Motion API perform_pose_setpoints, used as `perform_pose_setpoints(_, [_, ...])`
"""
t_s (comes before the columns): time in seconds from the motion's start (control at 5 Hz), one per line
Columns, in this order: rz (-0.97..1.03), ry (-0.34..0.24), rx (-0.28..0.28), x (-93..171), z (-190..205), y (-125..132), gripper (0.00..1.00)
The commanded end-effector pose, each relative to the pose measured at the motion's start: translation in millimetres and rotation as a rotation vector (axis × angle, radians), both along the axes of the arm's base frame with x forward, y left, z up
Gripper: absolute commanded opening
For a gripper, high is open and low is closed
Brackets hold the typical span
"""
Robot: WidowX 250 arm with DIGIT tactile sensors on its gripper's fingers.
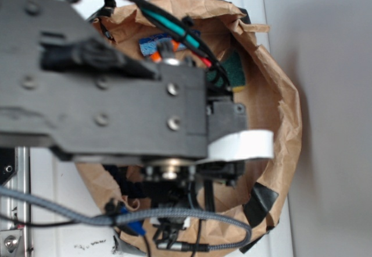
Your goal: Grab the green block.
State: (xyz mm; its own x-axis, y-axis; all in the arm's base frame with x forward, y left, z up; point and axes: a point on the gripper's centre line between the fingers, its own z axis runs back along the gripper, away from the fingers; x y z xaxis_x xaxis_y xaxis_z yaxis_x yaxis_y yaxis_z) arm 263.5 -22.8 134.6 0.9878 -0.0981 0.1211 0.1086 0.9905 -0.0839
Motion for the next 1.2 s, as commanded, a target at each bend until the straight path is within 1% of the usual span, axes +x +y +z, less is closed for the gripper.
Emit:
perform_pose_setpoints(0.0, [0.044, -0.057, 0.059, 22.3, -26.2, 12.2, 1.00])
perform_pose_setpoints(0.2, [0.056, -0.052, 0.074, 32.1, -40.4, 20.7, 1.00])
perform_pose_setpoints(0.4, [0.050, -0.054, 0.095, 34.8, -54.0, 12.5, 1.00])
perform_pose_setpoints(0.6, [-0.010, -0.023, 0.076, 27.1, -61.5, -0.4, 1.00])
perform_pose_setpoints(0.8, [-0.058, 0.013, 0.073, 15.2, -73.7, -4.7, 1.00])
perform_pose_setpoints(1.0, [-0.077, -0.002, 0.100, 4.9, -90.3, -3.9, 1.00])
